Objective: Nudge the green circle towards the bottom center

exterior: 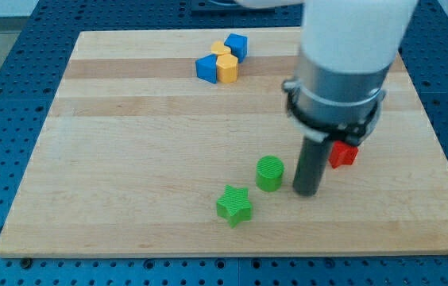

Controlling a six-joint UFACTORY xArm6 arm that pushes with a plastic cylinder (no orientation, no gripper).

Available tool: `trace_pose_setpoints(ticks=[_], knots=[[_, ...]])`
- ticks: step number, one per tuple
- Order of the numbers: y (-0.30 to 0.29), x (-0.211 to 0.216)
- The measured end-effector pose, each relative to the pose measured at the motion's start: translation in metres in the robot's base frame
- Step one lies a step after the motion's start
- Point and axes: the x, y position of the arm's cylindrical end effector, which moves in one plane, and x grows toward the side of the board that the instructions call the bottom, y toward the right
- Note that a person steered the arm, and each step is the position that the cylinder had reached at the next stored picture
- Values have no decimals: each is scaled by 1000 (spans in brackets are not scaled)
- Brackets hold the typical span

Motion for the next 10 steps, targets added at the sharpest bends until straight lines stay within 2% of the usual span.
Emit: trace_pose_setpoints(ticks=[1, 2, 4, 7, 8, 9, 10], knots=[[-1, -33], [-19, -28], [-33, 12], [-36, 42], [-18, 8], [-23, -9], [-42, -1]])
